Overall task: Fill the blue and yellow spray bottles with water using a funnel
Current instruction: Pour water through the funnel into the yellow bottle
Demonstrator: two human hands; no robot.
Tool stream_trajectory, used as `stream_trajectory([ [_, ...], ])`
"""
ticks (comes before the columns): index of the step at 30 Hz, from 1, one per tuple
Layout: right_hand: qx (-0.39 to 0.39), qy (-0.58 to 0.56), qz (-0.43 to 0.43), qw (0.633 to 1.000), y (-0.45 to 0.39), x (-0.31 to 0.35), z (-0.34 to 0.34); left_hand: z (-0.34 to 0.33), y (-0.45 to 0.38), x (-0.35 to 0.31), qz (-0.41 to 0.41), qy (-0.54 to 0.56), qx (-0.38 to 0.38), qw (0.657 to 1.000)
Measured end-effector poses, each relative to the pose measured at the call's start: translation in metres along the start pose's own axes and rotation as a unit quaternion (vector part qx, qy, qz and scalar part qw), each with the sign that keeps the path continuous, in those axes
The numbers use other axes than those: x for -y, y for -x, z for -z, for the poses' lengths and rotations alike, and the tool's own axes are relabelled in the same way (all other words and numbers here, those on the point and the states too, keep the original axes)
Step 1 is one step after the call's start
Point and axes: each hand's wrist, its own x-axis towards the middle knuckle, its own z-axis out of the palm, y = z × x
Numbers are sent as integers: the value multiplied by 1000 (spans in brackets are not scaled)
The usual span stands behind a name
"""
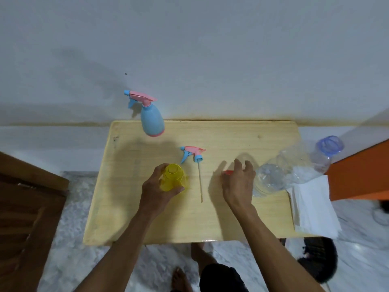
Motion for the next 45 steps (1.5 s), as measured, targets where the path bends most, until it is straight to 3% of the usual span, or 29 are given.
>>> stream_trajectory([
  [6, 9, 93, -3, 996, 13, -20, -11, -3, -1, 0, -13, 1, 4, 1000],
  [15, 13, -27, -20, 999, 10, -25, -28, -1, 1, 1, -24, -1, 11, 1000],
  [19, -1, -91, 34, 995, 12, -12, -5, -3, 2, -3, -10, 7, 15, 1000],
  [22, -29, -170, 122, 977, 23, 24, 27, -2, 3, -5, -13, 0, 10, 1000],
  [27, 15, -242, 201, 949, 35, 71, 55, -2, 3, -5, -15, -9, 3, 1000],
  [31, 56, -235, 222, 945, 34, 77, 42, -1, 4, -8, -17, -15, 4, 1000],
  [45, 69, -156, 303, 938, 37, 66, 21, 4, 7, -17, 2, -34, 5, 999],
])
